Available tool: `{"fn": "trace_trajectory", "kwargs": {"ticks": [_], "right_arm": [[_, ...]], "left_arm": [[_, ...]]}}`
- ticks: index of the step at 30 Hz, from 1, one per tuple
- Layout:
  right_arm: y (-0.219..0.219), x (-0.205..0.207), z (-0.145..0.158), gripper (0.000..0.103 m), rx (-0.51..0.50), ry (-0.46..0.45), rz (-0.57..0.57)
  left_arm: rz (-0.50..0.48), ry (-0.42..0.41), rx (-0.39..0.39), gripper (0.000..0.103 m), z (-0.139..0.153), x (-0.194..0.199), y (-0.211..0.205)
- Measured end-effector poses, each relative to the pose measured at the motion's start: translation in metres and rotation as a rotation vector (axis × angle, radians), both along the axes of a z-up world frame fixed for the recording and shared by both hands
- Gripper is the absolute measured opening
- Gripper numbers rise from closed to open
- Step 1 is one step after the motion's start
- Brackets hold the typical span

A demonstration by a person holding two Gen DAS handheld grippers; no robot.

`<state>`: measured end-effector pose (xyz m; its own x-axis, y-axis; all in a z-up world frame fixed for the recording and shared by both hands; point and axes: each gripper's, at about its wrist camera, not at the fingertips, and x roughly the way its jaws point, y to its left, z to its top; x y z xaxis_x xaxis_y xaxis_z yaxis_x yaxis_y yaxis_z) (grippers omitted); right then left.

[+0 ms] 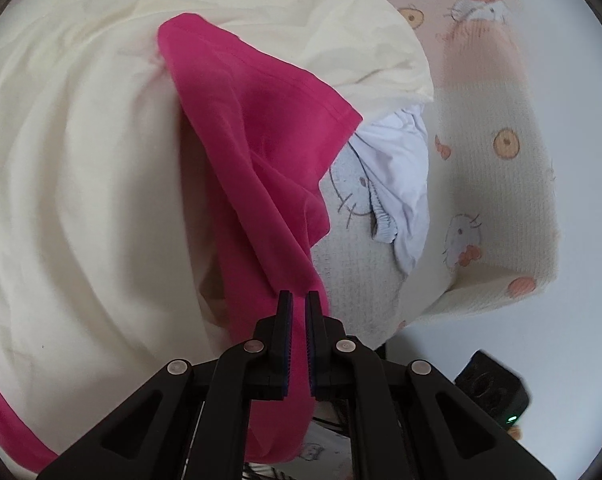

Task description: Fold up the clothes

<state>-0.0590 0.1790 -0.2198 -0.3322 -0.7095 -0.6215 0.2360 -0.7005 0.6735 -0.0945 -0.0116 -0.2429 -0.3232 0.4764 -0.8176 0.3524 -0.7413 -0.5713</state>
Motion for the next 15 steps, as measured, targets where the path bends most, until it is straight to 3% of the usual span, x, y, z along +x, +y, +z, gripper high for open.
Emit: {"fn": "trace_trajectory", "kwargs": {"ticks": [7,10,15], "right_arm": [[-0.019,-0.009,-0.006,0.006,-0.003,-0.029,0.056],[-0.030,-0.008,-0.004,0.005,-0.011,-0.030,0.111],[-0.043,-0.003,-0.001,0.005,0.027,-0.031,0.165]], "left_arm": [[0.000,-0.031,0.115,0.005,-0.006,-0.001,0.001],[-0.006,-0.043,0.168,0.005,-0.013,0.001,0.003],[-0.041,-0.079,0.086,0.005,-0.034,0.001,0.008]]}}
